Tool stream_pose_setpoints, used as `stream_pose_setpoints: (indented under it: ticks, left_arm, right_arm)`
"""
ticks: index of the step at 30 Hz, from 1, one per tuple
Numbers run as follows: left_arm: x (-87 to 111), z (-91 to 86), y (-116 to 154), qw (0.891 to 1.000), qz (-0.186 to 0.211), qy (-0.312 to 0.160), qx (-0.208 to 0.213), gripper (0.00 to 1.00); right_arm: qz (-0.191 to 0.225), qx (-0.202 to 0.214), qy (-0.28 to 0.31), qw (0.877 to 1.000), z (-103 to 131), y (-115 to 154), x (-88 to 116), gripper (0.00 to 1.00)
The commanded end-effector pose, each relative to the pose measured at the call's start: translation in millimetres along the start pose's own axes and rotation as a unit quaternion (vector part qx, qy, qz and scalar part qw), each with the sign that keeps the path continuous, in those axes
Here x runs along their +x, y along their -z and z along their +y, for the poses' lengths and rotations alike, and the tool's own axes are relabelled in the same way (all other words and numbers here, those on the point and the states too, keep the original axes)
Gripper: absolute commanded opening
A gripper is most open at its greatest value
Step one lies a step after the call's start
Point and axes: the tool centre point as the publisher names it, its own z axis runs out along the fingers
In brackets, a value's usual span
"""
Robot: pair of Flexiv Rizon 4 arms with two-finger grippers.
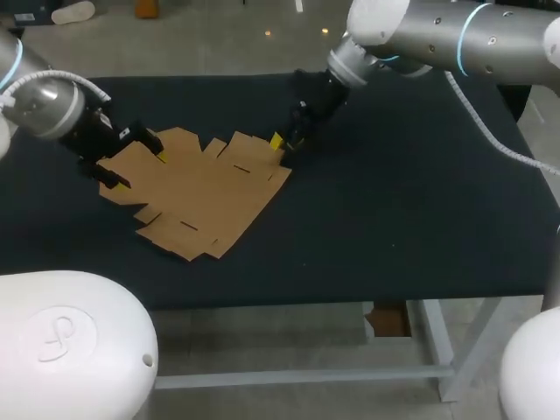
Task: Assemble the packaging by folding the flat box into shape, placing the metal phone stand inside, and closing the box properly
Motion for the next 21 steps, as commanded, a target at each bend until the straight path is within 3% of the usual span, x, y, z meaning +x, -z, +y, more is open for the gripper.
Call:
stream_pose_setpoints:
  ticks: [1, 4, 7, 10, 16, 19, 20, 21]
  left_arm:
    - [-1.2, 5.9, 4, 1.0, -0.001, -0.001, 0.005, 1.0]
    - [-0.7, 7.7, 4, 1.0, -0.004, -0.003, 0.006, 1.0]
    - [-0.7, 9.8, 5, 1.0, -0.006, -0.004, 0.01, 1.0]
    - [-1.5, 11.4, 6, 1.0, -0.006, -0.005, 0.012, 1.0]
    - [-4.0, 14.3, 6, 1.0, -0.008, -0.005, 0.015, 1.0]
    - [-5.3, 14.8, 6, 1.0, -0.006, -0.004, 0.017, 1.0]
    - [-5.7, 15.0, 5, 1.0, -0.006, -0.004, 0.017, 1.0]
    - [-6.0, 15.2, 5, 1.0, -0.005, -0.004, 0.017, 1.0]
  right_arm:
    - [0.029, 0.112, 0.0, 0.993, 12, -12, -10, 0.9]
    - [0.037, 0.117, -0.003, 0.992, 16, -20, -10, 0.81]
    - [0.043, 0.125, -0.002, 0.991, 18, -27, -7, 0.62]
    - [0.049, 0.129, 0.003, 0.99, 19, -31, -5, 0.62]
    - [0.056, 0.136, 0.001, 0.989, 19, -38, -4, 0.42]
    - [0.056, 0.13, -0.01, 0.99, 17, -38, -2, 0.07]
    - [0.051, 0.129, -0.018, 0.99, 16, -37, -2, 0.0]
    - [0.046, 0.127, -0.019, 0.991, 14, -37, -2, 0.0]
